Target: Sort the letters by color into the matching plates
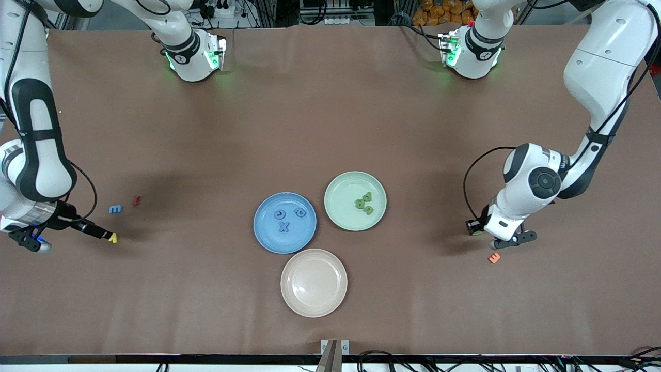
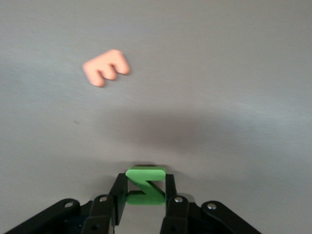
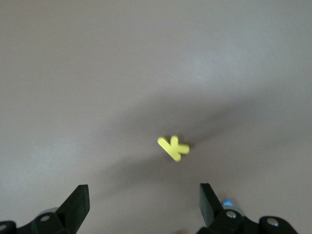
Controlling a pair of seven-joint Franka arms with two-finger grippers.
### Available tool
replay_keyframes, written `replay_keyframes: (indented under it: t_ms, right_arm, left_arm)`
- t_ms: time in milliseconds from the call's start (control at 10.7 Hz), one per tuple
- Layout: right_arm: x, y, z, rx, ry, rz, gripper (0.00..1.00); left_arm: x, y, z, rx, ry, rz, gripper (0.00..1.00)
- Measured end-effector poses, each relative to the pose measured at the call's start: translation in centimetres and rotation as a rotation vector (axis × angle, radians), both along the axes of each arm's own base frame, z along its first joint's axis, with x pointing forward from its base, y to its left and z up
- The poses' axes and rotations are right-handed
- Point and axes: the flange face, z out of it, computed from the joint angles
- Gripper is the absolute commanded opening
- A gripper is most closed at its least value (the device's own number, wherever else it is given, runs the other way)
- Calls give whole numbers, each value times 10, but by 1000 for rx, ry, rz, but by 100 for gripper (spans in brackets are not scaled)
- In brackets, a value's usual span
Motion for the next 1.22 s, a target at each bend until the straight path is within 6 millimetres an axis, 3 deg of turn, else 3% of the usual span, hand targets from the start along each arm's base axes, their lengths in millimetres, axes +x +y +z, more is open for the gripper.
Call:
replay_keyframes:
  t_ms: [281,468,655,936,1030,1123,1217]
  right_arm:
    - [-10,6,-9,-47,187,-356,100]
    - [-8,30,-9,-121,268,-585,100]
    - [-6,39,-6,-161,275,-695,100]
    - [-12,22,-6,-177,278,-739,100]
    - [-13,18,-5,-179,275,-746,100]
    - [-14,14,-5,-182,264,-755,100]
    - [-15,10,-6,-185,244,-762,100]
  left_arm:
    - [-3,-51,22,-55,-8,46,0]
    - [-7,-98,47,-98,-6,86,0]
    - [-22,-165,61,-129,-7,112,0]
    - [-66,-266,69,-154,10,120,0]
    - [-80,-289,70,-157,16,119,39]
    - [-90,-304,70,-159,21,117,99]
    - [-94,-312,70,-157,22,122,100]
